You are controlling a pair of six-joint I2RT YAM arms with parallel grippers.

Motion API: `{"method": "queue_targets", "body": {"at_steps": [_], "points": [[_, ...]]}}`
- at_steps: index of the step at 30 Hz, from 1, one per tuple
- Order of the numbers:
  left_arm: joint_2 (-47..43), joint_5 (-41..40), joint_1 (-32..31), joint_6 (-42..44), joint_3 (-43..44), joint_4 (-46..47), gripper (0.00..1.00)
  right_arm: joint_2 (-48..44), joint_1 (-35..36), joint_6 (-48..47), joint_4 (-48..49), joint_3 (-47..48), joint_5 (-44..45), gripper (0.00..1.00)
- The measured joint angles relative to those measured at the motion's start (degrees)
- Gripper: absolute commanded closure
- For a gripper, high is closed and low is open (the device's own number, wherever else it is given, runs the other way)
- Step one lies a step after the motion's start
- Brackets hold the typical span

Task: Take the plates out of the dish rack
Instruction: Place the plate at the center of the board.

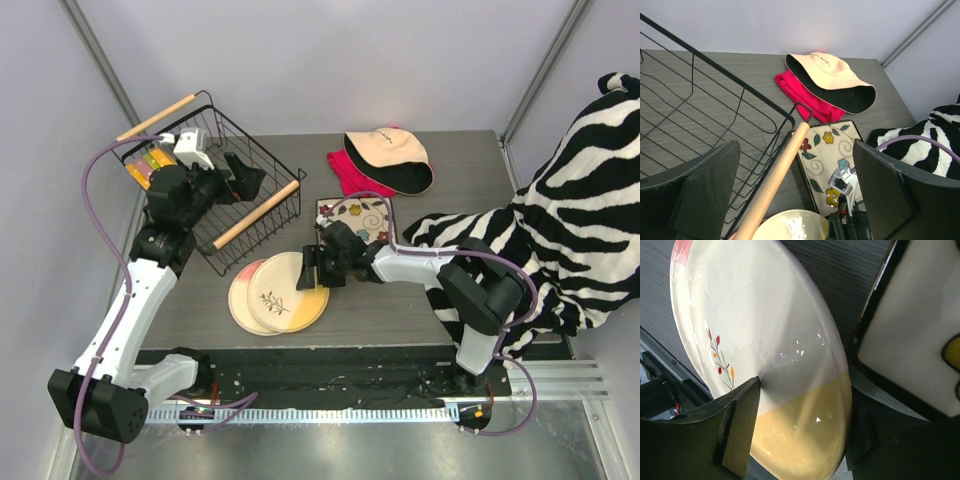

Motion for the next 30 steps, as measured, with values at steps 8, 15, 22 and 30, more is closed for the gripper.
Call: {"method": "queue_targets", "body": {"at_steps": [8, 15, 22, 30], "points": [[0.0, 0.1, 0.0, 0.0, 0.0, 0.0, 0.00, 1.7, 0.3, 0.0, -0.1, 2.0, -0.1, 0.29], [0.0, 0.2, 0.0, -0.2, 0.0, 0.0, 0.00, 1.7, 0.4, -0.3, -2.3, 2.0, 1.0, 0.28], [0.0, 0.5, 0.0, -0.2, 0.0, 0.0, 0.00, 1.1, 0.4, -1.1, -3.5, 2.0, 2.3, 0.24], [-0.1, 0.5, 0.0, -0.2, 0.0, 0.0, 0.00, -1.8, 0.4, -1.5, -6.0, 2.0, 3.6, 0.24]]}}
